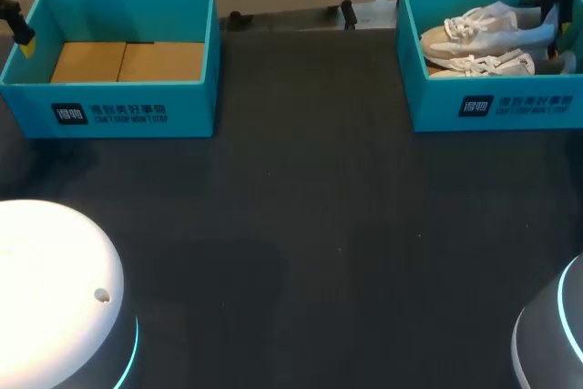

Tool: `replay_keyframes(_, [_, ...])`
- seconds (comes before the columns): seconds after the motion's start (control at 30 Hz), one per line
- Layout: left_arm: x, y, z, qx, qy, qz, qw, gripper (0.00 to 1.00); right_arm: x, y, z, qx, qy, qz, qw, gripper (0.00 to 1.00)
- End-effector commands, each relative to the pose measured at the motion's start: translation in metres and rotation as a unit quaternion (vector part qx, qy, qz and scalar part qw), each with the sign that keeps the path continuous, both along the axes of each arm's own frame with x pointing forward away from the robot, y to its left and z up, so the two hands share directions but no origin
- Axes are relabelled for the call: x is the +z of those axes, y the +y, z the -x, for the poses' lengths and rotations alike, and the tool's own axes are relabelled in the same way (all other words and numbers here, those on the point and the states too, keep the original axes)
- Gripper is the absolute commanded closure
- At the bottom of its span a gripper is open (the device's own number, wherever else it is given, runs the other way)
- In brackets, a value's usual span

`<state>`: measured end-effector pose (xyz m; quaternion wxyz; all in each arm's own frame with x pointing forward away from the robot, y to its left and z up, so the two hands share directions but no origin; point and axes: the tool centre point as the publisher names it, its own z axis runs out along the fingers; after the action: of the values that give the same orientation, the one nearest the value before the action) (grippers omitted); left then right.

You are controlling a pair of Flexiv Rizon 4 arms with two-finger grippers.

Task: Take the shoe out of the shoebox, open the shoe tongue, remove and reinsert the insole, then place the shoe into the shoebox

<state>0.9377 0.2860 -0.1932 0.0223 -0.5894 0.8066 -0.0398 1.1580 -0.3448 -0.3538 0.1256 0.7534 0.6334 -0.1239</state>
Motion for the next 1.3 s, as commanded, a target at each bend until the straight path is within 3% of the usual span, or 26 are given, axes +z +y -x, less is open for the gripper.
replay_keyframes(0.03, [0.000,0.000,0.001,0.000,0.000,-0.001,1.000,0.00,-0.004,-0.001,-0.006,-0.004,0.004,-0.001,1.000,1.00])
replay_keyframes(0.27, [0.000,0.000,0.001,0.000,0.000,-0.001,1.000,0.00,-0.006,-0.002,-0.006,-0.005,0.005,-0.006,1.000,0.98])
replay_keyframes(0.3, [0.000,0.000,0.001,0.000,0.000,-0.001,1.000,0.00,-0.007,-0.002,-0.006,-0.005,0.005,-0.007,1.000,0.95])
replay_keyframes(0.4, [0.000,0.000,0.001,0.000,0.000,-0.001,1.000,0.00,-0.008,-0.002,-0.005,-0.005,0.006,-0.012,1.000,0.69])
replay_keyframes(0.7, [0.000,0.000,0.001,0.000,0.000,-0.001,1.000,0.00,-0.007,-0.002,-0.005,-0.005,0.001,-0.025,1.000,0.51])
replay_keyframes(0.93, [0.000,0.000,0.001,0.000,0.000,-0.001,1.000,0.00,0.007,-0.001,-0.002,-0.006,-0.009,-0.037,0.999,0.00])
replay_keyframes(1.13, [0.000,0.000,0.001,0.000,0.000,-0.001,1.000,0.00,0.038,0.006,0.004,-0.003,-0.028,-0.056,0.998,0.00])
replay_keyframes(1.3, [0.000,0.000,0.001,0.000,0.000,-0.001,1.000,0.00,0.071,0.025,0.017,0.008,-0.043,-0.081,0.996,0.00])
